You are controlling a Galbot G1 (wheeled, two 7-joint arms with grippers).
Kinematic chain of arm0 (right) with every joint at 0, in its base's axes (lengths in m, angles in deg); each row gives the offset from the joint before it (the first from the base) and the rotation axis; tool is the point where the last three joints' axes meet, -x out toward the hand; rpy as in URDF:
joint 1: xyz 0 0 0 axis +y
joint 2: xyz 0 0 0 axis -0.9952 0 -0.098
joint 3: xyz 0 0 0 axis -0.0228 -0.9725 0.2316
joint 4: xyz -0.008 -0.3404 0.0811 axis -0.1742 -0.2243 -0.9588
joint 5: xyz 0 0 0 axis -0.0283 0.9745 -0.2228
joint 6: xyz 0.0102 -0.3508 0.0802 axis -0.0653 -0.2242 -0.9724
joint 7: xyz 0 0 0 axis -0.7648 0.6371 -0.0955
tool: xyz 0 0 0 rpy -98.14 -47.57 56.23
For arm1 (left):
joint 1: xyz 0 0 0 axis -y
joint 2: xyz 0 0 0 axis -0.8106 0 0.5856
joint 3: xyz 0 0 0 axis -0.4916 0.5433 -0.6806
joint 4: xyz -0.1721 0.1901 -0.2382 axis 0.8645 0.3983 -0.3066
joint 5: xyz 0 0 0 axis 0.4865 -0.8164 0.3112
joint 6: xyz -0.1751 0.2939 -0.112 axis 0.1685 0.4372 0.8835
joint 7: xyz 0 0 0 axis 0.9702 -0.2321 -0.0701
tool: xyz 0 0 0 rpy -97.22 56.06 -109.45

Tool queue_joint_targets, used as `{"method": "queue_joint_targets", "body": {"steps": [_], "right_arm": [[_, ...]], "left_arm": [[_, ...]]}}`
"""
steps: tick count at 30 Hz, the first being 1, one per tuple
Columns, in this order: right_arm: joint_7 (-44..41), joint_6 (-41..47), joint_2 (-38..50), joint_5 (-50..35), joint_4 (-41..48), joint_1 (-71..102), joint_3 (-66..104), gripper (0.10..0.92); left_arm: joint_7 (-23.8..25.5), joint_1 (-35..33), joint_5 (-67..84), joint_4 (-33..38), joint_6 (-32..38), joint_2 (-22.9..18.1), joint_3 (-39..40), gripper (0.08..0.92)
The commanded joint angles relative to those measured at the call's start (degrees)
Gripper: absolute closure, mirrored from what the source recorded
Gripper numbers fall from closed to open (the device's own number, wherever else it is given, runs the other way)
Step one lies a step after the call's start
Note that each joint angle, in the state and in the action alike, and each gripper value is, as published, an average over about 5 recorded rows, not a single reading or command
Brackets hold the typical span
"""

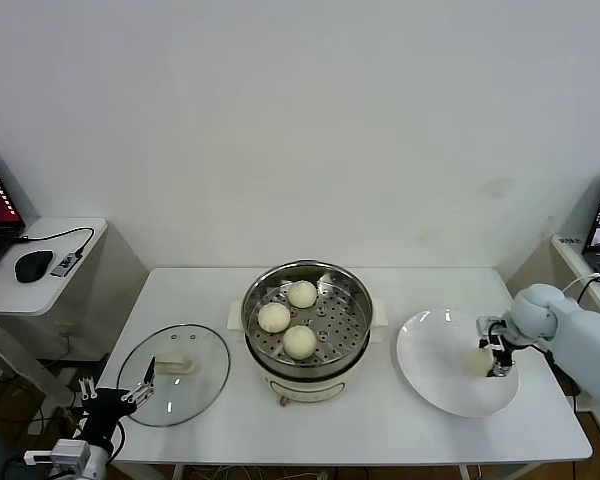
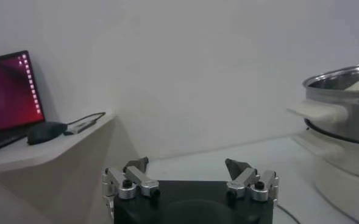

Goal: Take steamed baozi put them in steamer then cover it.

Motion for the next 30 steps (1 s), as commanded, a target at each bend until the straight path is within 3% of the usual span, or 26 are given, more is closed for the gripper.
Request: {"method": "queue_joint_targets", "body": {"steps": [1,7,16,23,30], "right_arm": [[-0.22,0.01,-0.56,-0.36,0.14,-1.23,-0.37,0.4],[-1.06,1.21,2.82,-3.91,-4.56,-7.59,-5.72,0.427],[-1.17,6.5,6.73,-20.25,-15.26,-34.26,-24.46,0.444],[2.27,12.28,-0.07,-34.79,-21.78,-54.45,-38.86,0.435],[9.2,19.67,-11.06,-46.63,-24.35,-56.62,-42.04,0.425]], "left_arm": [[-0.01,0.0,0.07,0.21,-0.04,-0.05,-0.15,0.177],[-0.04,-0.22,0.07,0.58,-0.01,-0.17,-0.3,0.177],[-0.02,0.15,0.08,0.75,0.04,0.04,-0.02,0.177],[-0.01,0.8,0.05,1.26,-0.19,0.32,0.73,0.177],[-0.07,0.88,-0.06,0.82,0.03,0.9,0.48,0.177]]}}
